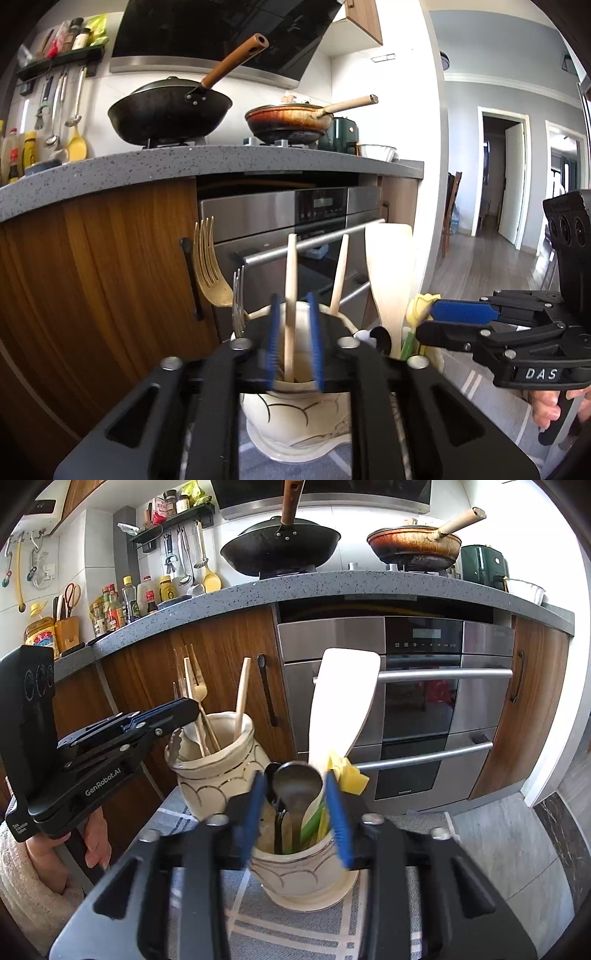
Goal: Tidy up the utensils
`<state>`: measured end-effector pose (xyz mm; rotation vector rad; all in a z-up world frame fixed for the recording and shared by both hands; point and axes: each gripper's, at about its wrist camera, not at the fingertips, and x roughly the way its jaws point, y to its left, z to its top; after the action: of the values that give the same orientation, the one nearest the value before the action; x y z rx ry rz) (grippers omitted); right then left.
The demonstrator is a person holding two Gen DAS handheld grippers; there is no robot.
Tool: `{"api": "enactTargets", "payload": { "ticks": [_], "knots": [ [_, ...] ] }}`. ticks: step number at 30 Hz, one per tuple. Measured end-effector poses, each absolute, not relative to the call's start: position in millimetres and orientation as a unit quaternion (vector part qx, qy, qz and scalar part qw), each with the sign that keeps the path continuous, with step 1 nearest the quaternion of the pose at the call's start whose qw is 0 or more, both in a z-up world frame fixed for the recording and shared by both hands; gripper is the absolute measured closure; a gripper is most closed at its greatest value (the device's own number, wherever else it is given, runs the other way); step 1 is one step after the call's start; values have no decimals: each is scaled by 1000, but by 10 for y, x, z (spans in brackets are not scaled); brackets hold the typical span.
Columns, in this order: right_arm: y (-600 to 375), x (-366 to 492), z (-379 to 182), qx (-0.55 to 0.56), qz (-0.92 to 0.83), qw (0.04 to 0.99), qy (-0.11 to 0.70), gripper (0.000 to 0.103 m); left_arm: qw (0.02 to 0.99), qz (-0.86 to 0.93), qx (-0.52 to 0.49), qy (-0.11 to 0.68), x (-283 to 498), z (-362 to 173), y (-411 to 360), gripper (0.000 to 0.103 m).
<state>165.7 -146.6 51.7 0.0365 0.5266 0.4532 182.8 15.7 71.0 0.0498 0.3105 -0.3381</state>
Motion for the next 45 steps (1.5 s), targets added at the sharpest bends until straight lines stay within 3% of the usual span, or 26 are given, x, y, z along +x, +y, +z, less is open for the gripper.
{"api": "enactTargets", "payload": {
  "ticks": [1, 2, 4, 16, 19, 23, 25, 29, 32, 45],
  "knots": [
    [-1467, 1635, 533, 17, 222, 941, 256, 61, 974, -167, 22, 150, 1812, 737, 168, 68],
    [-1472, 1606, 554, 16, 223, 941, 253, 57, 974, -171, 19, 148, 1786, 767, 175, 67],
    [-1492, 1554, 592, 16, 220, 943, 250, 53, 974, -172, 17, 148, 1730, 820, 181, 66],
    [-1737, 1022, 469, 29, 206, 938, 277, 51, 965, -167, 0, 201, 1053, 795, 389, 64],
    [-1762, 848, 361, 29, 190, 940, 283, 51, 962, -156, -16, 222, 899, 632, 478, 52],
    [-1722, 657, 238, 23, 168, 947, 274, 39, 958, -135, -33, 250, 765, 421, 550, 44],
    [-1677, 592, 163, 17, 159, 948, 276, 33, 959, -121, -33, 253, 687, 348, 558, 25],
    [-1611, 482, 51, 10, 149, 949, 279, 17, 960, -110, -27, 257, 578, 288, 518, 22],
    [-1588, 407, 6, 0, 143, 951, 274, 5, 960, -96, -20, 264, 524, 242, 477, 14],
    [-1625, 201, -57, -14, 115, 963, 244, 5, 966, -64, 23, 248, 319, 97, 278, 10]
  ]
}}
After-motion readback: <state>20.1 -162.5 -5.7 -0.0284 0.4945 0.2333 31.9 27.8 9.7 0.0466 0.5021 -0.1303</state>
